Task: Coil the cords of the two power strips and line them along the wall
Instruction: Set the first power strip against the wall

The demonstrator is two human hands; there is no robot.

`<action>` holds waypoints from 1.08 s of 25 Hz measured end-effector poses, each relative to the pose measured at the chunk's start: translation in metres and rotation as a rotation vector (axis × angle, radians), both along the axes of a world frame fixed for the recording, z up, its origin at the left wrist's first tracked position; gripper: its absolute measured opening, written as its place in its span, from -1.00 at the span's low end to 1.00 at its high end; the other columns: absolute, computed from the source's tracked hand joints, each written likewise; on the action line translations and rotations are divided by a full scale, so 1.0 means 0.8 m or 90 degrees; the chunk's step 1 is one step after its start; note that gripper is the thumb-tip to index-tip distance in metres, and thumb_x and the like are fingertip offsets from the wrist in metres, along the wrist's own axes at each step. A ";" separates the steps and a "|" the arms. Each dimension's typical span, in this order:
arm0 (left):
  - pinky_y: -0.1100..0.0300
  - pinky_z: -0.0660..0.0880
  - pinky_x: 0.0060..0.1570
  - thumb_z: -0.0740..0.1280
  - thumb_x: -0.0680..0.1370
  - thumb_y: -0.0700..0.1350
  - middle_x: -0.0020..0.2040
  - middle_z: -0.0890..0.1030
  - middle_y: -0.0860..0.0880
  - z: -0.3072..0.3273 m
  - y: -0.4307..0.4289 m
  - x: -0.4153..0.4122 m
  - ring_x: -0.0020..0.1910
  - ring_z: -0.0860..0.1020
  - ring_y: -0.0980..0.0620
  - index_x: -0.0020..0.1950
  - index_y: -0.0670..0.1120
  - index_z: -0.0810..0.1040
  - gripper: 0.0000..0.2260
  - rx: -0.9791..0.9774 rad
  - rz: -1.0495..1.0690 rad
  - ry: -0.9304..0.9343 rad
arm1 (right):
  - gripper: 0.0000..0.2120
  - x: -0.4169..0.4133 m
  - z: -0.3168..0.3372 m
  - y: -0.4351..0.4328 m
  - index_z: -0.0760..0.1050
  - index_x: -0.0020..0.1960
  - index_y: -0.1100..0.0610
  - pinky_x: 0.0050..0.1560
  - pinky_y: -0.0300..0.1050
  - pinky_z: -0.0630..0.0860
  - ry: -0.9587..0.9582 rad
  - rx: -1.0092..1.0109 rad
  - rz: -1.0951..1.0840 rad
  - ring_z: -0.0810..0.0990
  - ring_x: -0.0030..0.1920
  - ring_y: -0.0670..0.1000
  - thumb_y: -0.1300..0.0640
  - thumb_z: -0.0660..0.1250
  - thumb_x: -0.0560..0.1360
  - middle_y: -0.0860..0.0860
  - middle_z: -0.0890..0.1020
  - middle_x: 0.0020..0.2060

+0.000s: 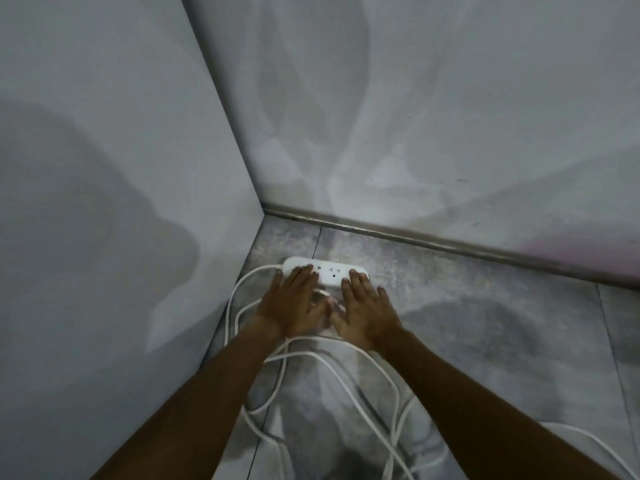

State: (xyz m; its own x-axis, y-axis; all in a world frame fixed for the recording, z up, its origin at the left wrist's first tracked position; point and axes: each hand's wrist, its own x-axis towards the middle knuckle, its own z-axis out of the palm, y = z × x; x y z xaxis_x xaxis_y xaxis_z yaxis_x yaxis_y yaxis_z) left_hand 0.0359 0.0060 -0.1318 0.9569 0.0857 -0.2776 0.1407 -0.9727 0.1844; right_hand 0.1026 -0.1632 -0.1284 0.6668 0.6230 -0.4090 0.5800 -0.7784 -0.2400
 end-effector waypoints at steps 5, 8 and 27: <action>-0.13 0.05 0.52 0.15 0.65 0.17 0.62 0.14 -0.13 -0.003 0.026 0.061 0.60 0.10 -0.11 0.58 -0.16 0.20 -0.39 -0.037 0.006 -0.018 | -0.32 0.064 -0.001 0.033 -0.05 0.61 0.16 0.54 0.25 0.00 0.004 -0.022 -0.010 -0.11 0.60 0.12 -0.21 -0.09 0.62 0.13 -0.08 0.61; -0.10 0.05 0.53 0.15 0.64 0.20 0.64 0.09 -0.11 -0.010 0.030 0.096 0.61 0.04 -0.08 0.60 -0.14 0.16 -0.37 -0.094 0.018 0.010 | -0.32 0.086 -0.011 0.033 -0.05 0.60 0.18 0.53 0.25 0.03 -0.027 -0.041 -0.022 -0.10 0.60 0.13 -0.17 -0.09 0.61 0.13 -0.07 0.61; -0.03 0.32 0.40 0.17 0.64 0.21 0.44 0.45 -0.19 0.099 0.046 0.100 0.43 0.40 -0.16 0.46 -0.13 0.40 -0.47 -0.133 -0.063 0.037 | -0.27 0.106 0.049 -0.011 0.00 0.58 0.22 0.52 0.27 0.07 -0.049 -0.021 -0.069 0.02 0.59 0.18 -0.23 0.06 0.61 0.17 0.04 0.59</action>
State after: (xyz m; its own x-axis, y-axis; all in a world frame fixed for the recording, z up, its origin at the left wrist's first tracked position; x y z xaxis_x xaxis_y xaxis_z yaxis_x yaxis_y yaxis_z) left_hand 0.1158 0.0424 -0.0530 0.9394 -0.0735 -0.3347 0.0624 -0.9237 0.3779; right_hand 0.1871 -0.1723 -0.0893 0.7599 0.5327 -0.3726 0.5080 -0.8442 -0.1710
